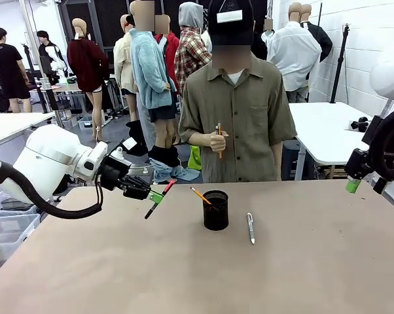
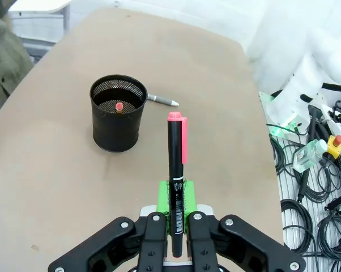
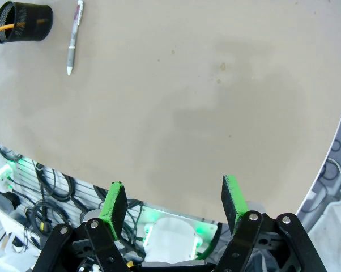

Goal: Place the pens into the pen holder.
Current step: Pick up a writing instrument from the table and place it into the Pen holder.

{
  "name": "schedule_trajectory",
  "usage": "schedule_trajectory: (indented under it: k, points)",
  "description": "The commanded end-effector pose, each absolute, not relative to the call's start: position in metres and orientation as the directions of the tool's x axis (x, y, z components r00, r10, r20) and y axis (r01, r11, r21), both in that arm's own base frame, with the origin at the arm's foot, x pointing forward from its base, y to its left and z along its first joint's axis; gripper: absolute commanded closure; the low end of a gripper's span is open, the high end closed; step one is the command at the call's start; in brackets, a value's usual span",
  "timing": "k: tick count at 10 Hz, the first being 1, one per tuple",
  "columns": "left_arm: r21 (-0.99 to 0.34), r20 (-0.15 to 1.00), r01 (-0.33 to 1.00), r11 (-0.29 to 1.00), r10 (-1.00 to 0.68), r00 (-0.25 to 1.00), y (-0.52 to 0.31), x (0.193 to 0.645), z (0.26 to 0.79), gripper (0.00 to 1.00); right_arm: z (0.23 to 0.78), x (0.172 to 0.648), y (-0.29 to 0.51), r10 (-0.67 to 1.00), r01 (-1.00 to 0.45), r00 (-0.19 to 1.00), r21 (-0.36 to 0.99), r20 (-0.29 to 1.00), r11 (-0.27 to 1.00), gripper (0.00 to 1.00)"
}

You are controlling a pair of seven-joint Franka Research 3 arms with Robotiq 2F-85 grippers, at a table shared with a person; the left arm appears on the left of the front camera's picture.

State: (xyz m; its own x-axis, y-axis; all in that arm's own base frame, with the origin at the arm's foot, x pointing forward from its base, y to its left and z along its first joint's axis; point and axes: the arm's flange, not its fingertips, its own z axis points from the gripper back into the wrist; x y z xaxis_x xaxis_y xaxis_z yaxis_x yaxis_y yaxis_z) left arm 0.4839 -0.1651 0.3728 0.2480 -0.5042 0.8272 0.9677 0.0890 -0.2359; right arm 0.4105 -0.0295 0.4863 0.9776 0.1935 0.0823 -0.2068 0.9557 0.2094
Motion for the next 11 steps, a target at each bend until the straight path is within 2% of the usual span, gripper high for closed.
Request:
schedule_trajectory:
  k: [1, 2, 5, 8, 11]
  points:
    - [-0.239, 0.867, 0.971, -0.023, -0.455, 0.203, -0.166, 0.482, 0.369, 1.0, 0.482, 0.408, -0.031, 0.203, -0.217, 0.975, 0.178, 0.09, 0.96, 0.17]
    - [-0.21, 0.902, 0.975, -0.075, -0.401, 0.163, -0.166, 0.484, 0.365, 1.0, 0.482, 0.408, -0.031, 0.203, -0.217, 0.975, 0.178, 0.09, 0.96, 0.17]
    - [-0.143, 0.945, 0.983, -0.117, -0.311, 0.1, -0.166, 0.489, 0.363, 1.0, 0.482, 0.408, -0.031, 0.203, -0.217, 0.975, 0.178, 0.09, 0.96, 0.17]
    - [-0.048, 0.973, 0.997, -0.061, -0.228, 0.033, -0.172, 0.498, 0.357, 1.0, 0.482, 0.408, -0.031, 0.203, -0.217, 0.975, 0.178, 0.09, 0.96, 0.17]
    - [-0.017, 0.987, 0.999, -0.048, -0.158, 0.009, -0.185, 0.506, 0.35, 1.0, 0.482, 0.408, -0.031, 0.203, -0.217, 0.975, 0.178, 0.09, 0.96, 0.17]
